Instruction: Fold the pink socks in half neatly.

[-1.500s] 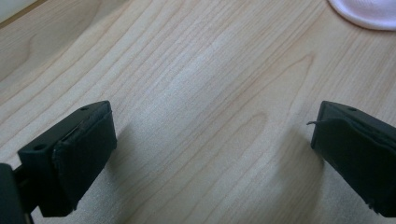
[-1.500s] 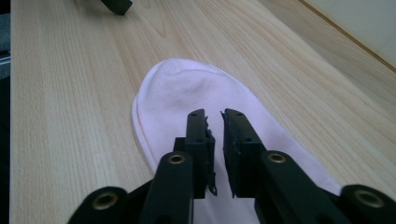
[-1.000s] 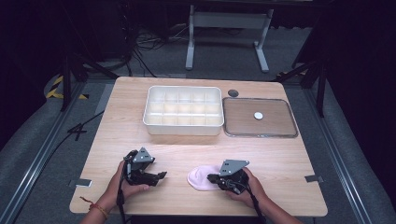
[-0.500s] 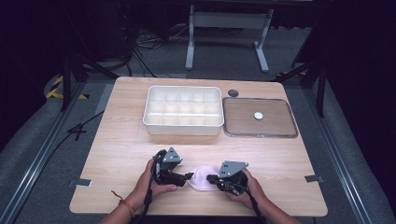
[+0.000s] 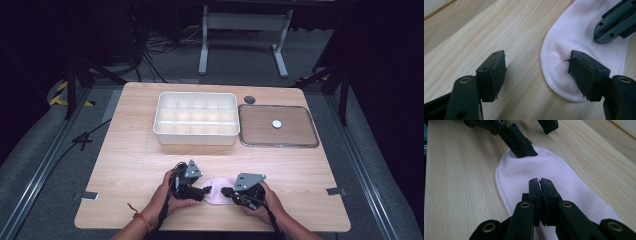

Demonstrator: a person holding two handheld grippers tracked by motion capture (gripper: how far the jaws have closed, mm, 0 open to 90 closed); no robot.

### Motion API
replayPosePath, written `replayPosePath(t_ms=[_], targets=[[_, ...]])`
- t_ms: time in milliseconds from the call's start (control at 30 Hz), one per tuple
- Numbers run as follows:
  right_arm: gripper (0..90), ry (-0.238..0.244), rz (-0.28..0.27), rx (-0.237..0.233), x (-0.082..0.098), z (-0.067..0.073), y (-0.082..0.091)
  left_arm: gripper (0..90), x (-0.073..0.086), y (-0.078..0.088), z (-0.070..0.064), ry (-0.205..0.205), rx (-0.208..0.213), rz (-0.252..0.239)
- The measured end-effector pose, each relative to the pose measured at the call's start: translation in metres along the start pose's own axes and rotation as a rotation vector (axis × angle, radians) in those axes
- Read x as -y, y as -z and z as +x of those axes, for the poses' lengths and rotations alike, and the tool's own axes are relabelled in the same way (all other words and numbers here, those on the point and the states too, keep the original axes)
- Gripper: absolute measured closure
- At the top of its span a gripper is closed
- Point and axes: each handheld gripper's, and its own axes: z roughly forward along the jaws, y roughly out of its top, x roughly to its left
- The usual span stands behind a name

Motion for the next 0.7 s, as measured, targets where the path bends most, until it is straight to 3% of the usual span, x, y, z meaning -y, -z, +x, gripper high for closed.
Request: replayPosePath(t_ms=[133,167,400,467,667,700], targets=[[87.4,0.012,0.002,0.006,-0.0003,0.0009,-0.0002,36.2,0.0002,0.0004,-0.0012,-0.015,0.019,-0.008],[87.4,0.021,0.004,0.014,-0.0005,0.0019,-0.0003,43.0,-0.0002,0.0013,-0.0021,-0.019,0.026,0.001],[87.4,0.027,0.002,0.018,-0.0003,0.0031,-0.0001,57.9,-0.0018,0.0027,-0.0051,-0.041,0.068,0.010],[87.4,0.034,0.002,0.023,-0.0003,0.0039,-0.0002,67.8,-0.0009,0.0028,-0.0081,-0.032,0.082,0.005],[87.4,0.030,0.001,0.020,0.0000,0.0032,-0.0001,74.7,-0.0002,0.0029,-0.0065,-0.034,0.104,-0.001],[87.4,0.030,0.000,0.019,0.0000,0.0032,-0.0002,74.7,0.0010,0.0029,-0.0065,-0.015,0.111,-0.009]])
